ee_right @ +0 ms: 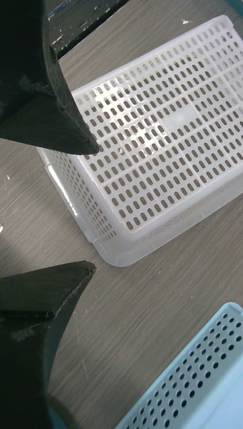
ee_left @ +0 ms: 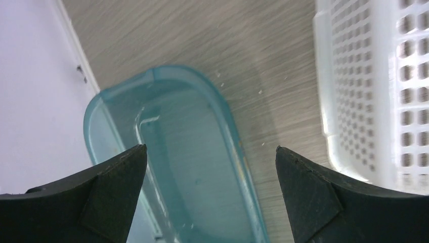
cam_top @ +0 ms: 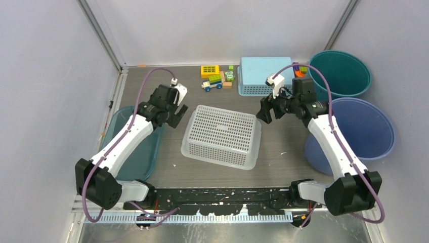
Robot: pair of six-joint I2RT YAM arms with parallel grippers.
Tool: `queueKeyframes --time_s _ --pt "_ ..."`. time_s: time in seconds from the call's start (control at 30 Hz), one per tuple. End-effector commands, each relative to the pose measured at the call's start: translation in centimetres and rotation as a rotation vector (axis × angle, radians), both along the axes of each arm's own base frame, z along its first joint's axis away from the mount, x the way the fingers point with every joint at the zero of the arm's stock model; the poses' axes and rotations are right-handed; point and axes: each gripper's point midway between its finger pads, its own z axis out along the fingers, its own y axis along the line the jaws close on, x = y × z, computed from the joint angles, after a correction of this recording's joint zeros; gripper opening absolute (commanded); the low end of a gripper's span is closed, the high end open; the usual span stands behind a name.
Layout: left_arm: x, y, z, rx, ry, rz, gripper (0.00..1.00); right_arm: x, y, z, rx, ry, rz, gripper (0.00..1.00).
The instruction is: Turn the large container upside down
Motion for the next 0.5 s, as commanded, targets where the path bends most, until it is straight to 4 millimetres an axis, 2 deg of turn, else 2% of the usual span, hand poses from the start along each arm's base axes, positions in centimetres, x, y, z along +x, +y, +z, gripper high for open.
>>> queueKeyframes --time_s 0.0,0.17,0.27,0.47 --pt "-2.0 4.0 -2.0 0.192 0.062 0.095 1.0 -1.4 -0.9 0.3 -0.069 -0.061 0.027 0.81" --pt "-2.7 4.7 -5.3 0.265 0.167 0.106 1.0 -3.7 -0.5 0.3 -0.12 -0.097 0.122 0.81" --pt "-2.9 4.4 -6.9 0.269 0.233 0.095 1.0 -5.4 -0.3 -0.7 -0.175 -0.078 0.19 0.81" --pt "-2.8 4.7 -9.0 0.219 0.321 0.115 0.95 -7.4 -0.4 -2.6 -0.266 -0.05 0.275 0.82"
